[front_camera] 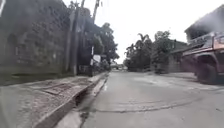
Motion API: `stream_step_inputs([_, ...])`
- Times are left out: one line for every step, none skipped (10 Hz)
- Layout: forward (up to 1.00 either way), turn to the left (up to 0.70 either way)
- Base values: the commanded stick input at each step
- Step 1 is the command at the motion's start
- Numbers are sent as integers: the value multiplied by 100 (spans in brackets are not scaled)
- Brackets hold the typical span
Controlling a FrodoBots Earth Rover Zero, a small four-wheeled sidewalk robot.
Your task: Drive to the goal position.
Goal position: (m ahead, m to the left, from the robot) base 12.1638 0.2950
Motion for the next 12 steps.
stream_step_inputs([70, 0])
stream_step_inputs([70, 0])
stream_step_inputs([70, 0])
stream_step_inputs([70, 0])
stream_step_inputs([70, 0])
stream_step_inputs([70, 0])
stream_step_inputs([70, 0])
stream_step_inputs([70, 0])
stream_step_inputs([70, 0])
stream_step_inputs([70, 0])
stream_step_inputs([70, 0])
stream_step_inputs([70, -14])
